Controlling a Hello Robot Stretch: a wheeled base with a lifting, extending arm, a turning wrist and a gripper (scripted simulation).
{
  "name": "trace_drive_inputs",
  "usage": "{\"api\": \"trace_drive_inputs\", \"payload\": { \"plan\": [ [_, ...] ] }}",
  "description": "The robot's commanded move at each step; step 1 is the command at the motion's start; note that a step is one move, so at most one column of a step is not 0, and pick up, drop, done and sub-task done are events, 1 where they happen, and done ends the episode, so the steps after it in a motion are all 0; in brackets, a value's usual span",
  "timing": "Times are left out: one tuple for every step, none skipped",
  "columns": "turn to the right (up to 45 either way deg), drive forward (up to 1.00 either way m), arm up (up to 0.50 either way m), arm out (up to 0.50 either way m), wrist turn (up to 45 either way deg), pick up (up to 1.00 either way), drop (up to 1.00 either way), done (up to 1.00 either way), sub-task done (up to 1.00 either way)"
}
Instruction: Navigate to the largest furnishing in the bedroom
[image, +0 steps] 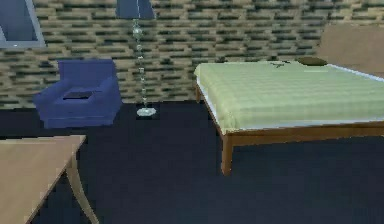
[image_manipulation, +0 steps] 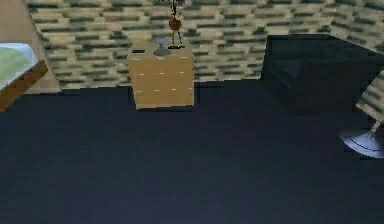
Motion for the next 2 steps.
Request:
{"api": "trace_drive_inputs", "payload": {
  "plan": [
    [0.0, 0.8, 0.0, 0.0, 0.0, 0.0, 0.0, 0.0, 0.0],
    [36.0, 0.0, 0.0, 0.0, 0.0, 0.0, 0.0, 0.0, 0.0]
  ]
}}
